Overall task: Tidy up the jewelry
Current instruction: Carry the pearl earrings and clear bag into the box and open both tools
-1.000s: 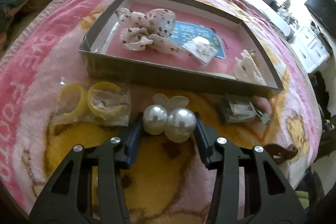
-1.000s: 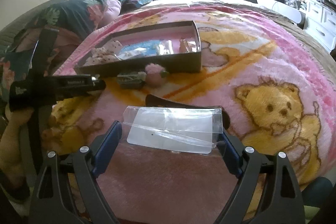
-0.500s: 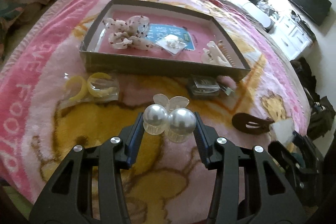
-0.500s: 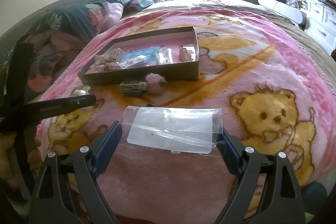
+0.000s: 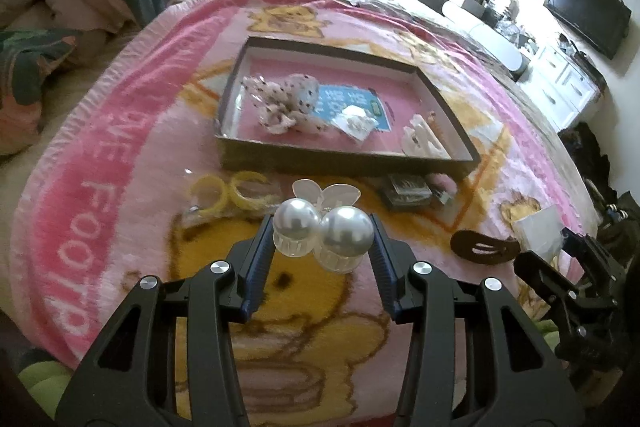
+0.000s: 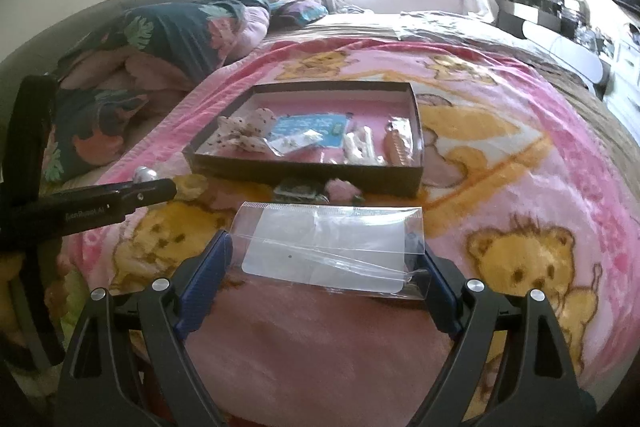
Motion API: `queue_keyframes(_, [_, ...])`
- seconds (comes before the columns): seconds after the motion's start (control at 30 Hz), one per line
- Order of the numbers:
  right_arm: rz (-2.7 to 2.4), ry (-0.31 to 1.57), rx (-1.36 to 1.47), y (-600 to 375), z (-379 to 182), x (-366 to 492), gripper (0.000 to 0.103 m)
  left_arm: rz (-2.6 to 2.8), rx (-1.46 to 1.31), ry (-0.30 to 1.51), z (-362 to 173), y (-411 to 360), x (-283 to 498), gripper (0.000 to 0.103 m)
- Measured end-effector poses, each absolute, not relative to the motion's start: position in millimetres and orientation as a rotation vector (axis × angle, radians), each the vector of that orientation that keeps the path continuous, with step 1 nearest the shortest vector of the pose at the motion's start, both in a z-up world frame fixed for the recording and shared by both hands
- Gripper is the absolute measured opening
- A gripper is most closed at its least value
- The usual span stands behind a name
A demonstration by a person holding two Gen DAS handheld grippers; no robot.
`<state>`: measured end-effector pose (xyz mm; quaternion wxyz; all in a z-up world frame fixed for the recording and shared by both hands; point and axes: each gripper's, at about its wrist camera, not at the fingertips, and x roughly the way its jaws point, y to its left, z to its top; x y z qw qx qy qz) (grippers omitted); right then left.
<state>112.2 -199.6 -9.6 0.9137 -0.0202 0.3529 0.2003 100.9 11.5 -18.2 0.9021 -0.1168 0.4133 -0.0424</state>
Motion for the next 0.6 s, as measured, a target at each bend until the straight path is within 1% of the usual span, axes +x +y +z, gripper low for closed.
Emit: queue_keyframes(0.6, [0.445, 0.662, -0.062, -177, 23, 144, 0.086, -0.032, -0.281, 0.799, 5, 45, 114, 0.037])
